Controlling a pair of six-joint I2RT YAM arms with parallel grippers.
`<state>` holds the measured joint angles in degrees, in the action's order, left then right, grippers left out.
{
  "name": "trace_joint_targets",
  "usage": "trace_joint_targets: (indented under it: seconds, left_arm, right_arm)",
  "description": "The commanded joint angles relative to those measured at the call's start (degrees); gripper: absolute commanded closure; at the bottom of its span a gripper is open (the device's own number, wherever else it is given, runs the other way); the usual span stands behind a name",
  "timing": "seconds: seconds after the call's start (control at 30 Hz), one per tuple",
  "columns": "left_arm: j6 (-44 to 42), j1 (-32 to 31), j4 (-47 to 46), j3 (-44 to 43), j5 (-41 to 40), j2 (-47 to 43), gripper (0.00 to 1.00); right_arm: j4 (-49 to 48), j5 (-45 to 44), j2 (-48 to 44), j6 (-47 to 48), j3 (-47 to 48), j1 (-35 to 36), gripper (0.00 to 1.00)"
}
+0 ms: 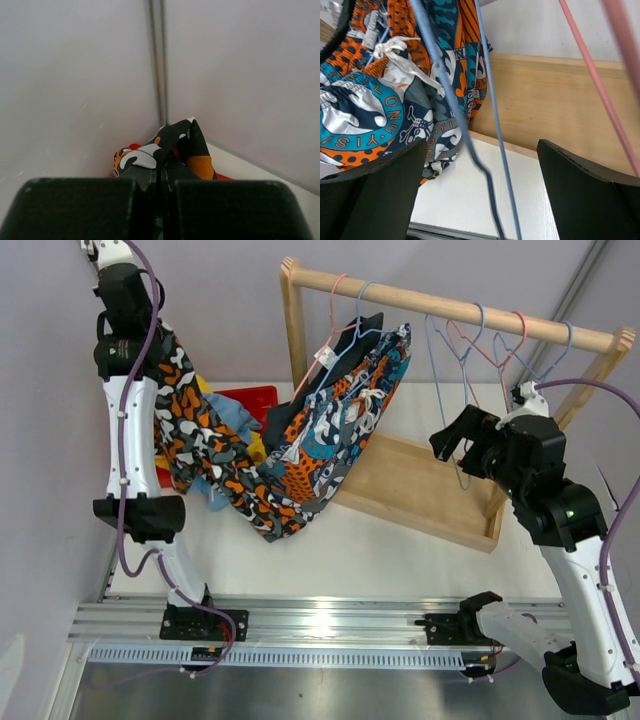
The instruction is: Remove the shorts from the hanger
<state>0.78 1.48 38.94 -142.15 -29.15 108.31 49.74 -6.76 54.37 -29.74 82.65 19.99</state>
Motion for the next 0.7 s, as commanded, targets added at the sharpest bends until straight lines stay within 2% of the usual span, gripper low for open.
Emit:
trace_joint_targets:
  seconds: [0.0, 0.07, 0.17, 0.2, 0.3, 0.33, 0.43, 0.53, 0.6, 0.67]
  left_arm:
    - [2.48, 1.95, -0.62, -0.76, -5.22, 0.58, 1.00]
    - [2.91, 2.04, -0.62, 0.90, -6.79, 1.02, 1.00]
    - [3.70, 2.04, -0.88, 3.27, -6.80, 2.43, 0.87]
    - [3.97, 2.04, -0.88, 4.32, -5.84, 2.87, 0.63]
    - [5.46, 2.04, 0.08, 5.56, -4.78, 5.50, 0.10]
    - [6.16, 2.13, 0.96, 5.65, -4.78, 6.20, 0.01]
    - [8.35, 2.04, 3.94, 4.95, -4.35, 7.53, 0.01]
    - [9.51, 0.91, 5.70, 6.96, -3.38, 4.64, 0.01]
    - [9.25, -0.33, 5.54, 11.17, -2.76, 0.16, 0.01]
    - [7.49, -3.83, 4.31, 14.16, -1.44, -5.36, 0.01]
  right_arm:
    - [-4.38, 1.75, 0.03, 0.65, -0.74, -0.12, 0.01]
    - [-4.82, 2.19, 0.04, 0.56, -1.44, -0.04, 0.01]
    - [-5.52, 3.42, -0.58, 0.73, -2.23, -0.12, 0.00]
    - [-6.31, 4.21, -0.84, 0.99, -2.41, -0.12, 0.01]
    - [-8.85, 10.00, -2.24, 2.57, -2.67, -0.04, 0.01]
    - [-9.48, 11.67, -2.68, 2.93, -2.50, 0.05, 0.01]
    - [-12.11, 19.05, -3.83, 4.42, -1.62, 0.31, 0.01]
    - [-15.01, 26.87, -3.14, 4.69, 0.04, 1.27, 0.00]
    - [-17.82, 31.45, -2.17, 4.86, 1.19, 2.59, 0.01]
    - [-19.23, 31.90, 0.38, 5.21, 4.43, 6.36, 0.01]
